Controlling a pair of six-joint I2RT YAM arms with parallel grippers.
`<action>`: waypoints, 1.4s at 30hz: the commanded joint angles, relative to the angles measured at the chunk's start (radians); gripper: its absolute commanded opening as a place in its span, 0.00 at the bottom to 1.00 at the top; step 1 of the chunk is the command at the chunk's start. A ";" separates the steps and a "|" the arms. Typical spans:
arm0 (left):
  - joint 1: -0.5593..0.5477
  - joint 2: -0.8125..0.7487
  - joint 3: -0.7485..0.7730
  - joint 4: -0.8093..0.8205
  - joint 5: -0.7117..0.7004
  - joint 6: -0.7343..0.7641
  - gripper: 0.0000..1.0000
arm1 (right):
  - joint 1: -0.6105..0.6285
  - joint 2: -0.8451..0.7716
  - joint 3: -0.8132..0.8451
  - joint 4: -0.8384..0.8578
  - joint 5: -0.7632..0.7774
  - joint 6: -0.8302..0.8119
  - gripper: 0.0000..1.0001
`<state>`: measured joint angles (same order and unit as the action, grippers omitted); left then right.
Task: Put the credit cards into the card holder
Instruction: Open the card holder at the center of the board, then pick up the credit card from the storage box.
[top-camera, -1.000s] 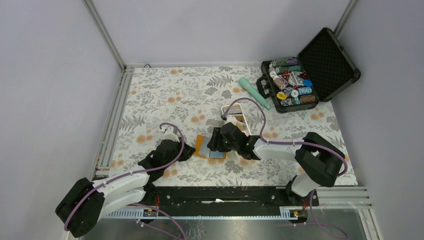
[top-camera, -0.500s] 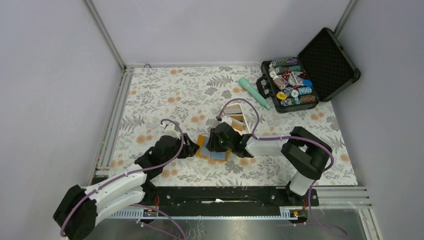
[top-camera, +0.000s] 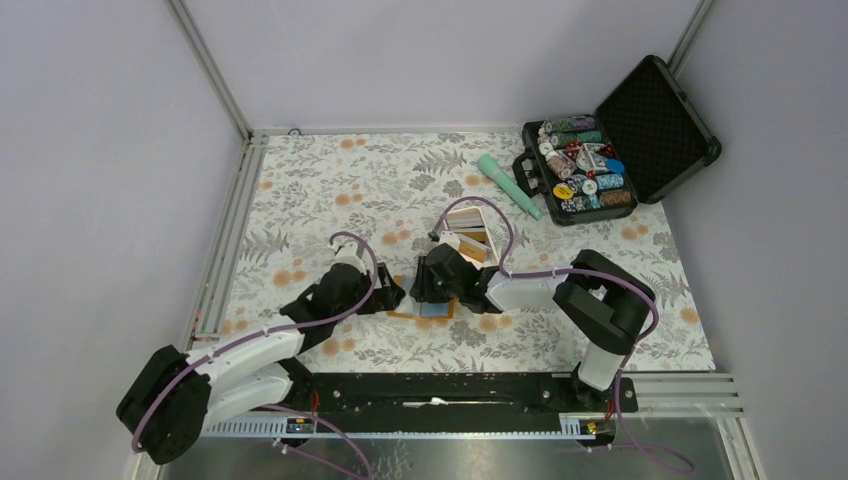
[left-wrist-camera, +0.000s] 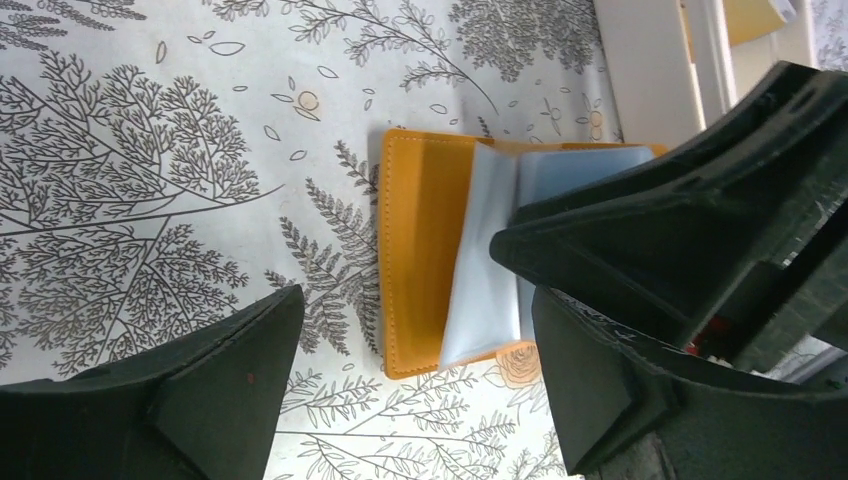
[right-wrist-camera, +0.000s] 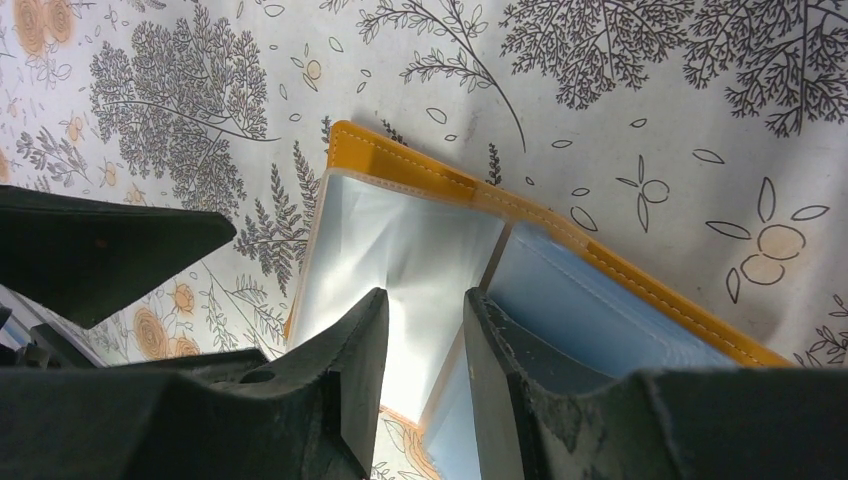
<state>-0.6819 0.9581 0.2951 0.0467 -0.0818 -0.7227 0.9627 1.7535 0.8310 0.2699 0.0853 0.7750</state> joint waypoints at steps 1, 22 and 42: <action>0.019 0.037 0.022 0.115 0.011 -0.040 0.84 | -0.005 0.018 -0.001 -0.037 -0.001 -0.013 0.41; 0.028 0.291 0.039 0.228 0.022 -0.041 0.26 | -0.005 -0.129 -0.045 0.008 -0.065 -0.051 0.45; 0.028 0.243 0.044 0.203 0.049 -0.026 0.22 | -0.175 -0.395 0.160 -0.499 -0.032 -0.478 0.48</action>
<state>-0.6594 1.2343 0.3084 0.2420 -0.0544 -0.7639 0.8597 1.3544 0.9195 -0.0719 0.0204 0.4591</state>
